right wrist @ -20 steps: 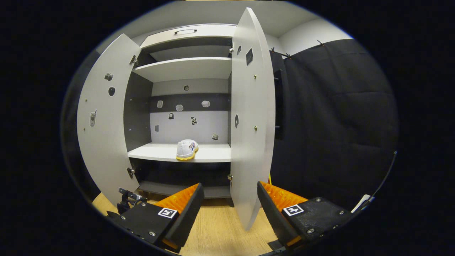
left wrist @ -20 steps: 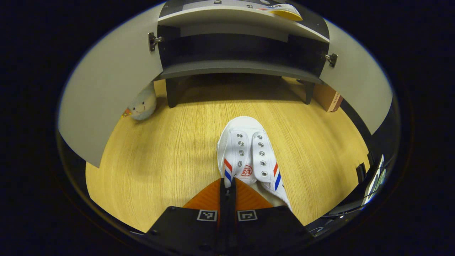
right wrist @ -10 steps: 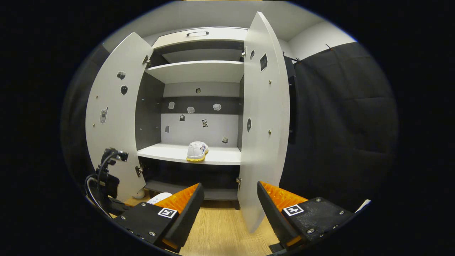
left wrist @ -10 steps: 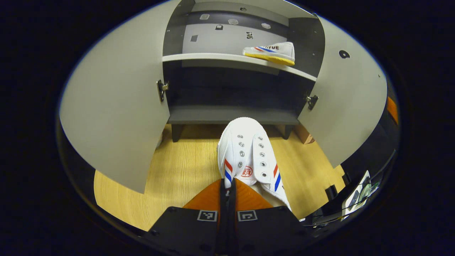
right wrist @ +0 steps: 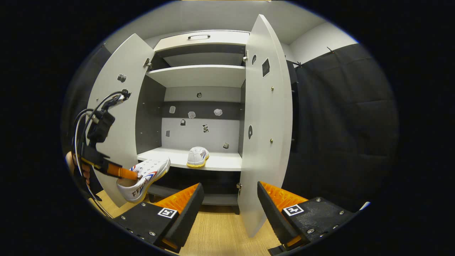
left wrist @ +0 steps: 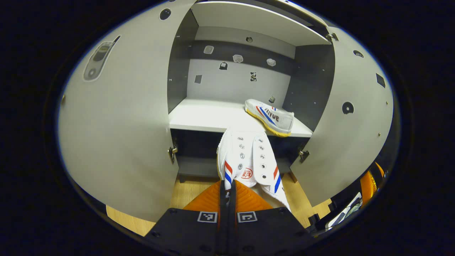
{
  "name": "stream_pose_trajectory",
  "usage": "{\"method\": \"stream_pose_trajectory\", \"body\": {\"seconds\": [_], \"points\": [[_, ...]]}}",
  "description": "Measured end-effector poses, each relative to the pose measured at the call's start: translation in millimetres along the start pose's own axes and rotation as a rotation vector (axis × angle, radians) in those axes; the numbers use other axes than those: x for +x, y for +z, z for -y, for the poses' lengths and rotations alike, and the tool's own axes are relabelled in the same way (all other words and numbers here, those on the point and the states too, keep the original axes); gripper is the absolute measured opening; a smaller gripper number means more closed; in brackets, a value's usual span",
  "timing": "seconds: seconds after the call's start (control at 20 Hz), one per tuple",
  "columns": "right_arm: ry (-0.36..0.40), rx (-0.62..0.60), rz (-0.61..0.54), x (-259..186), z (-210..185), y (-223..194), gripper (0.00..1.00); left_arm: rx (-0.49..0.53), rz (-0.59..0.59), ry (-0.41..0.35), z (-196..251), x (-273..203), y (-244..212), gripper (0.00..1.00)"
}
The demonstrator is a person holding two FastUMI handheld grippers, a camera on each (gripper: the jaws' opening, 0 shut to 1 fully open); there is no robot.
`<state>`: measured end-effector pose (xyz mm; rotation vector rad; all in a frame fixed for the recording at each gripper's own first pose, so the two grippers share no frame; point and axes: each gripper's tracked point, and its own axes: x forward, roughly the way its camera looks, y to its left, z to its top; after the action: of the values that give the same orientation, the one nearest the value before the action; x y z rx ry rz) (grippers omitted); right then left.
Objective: Grab one shoe with the right hand and put it into the shoe cabinet, grab the other shoe with the left hand and put it into the shoe cabinet; then close the right door with the right hand and the left door with the left hand.
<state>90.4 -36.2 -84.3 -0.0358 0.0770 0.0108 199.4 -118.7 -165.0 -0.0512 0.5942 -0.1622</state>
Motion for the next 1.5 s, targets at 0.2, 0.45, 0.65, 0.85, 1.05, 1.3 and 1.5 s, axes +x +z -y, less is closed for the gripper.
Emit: {"method": "stream_pose_trajectory", "body": {"seconds": [0.2, 0.45, 0.65, 0.85, 1.05, 1.3, 1.5], "points": [[0.006, 0.013, -0.002, 7, -3, 3, 0.93, -0.010, 0.038, 0.016, -4, 27, 49, 0.06], [-0.001, 0.009, -0.020, 19, -3, 6, 0.92, 0.005, 0.029, 0.035, -13, 87, 101, 0.06], [-0.011, 0.012, -0.033, 28, -4, 5, 0.92, 0.014, 0.027, 0.052, -14, 130, 119, 0.06], [-0.015, 0.018, -0.040, 35, -3, 6, 0.93, 0.027, -0.006, 0.058, -13, 163, 119, 0.06], [-0.013, 0.020, -0.051, 40, -2, 6, 0.93, 0.022, -0.021, 0.051, -7, 175, 115, 0.06], [-0.026, 0.025, -0.055, 43, 3, 9, 0.93, 0.023, -0.029, 0.053, -10, 184, 113, 0.06], [-0.031, 0.025, -0.056, 39, 2, 8, 0.92, 0.010, -0.026, 0.059, -11, 181, 111, 0.06]]}}
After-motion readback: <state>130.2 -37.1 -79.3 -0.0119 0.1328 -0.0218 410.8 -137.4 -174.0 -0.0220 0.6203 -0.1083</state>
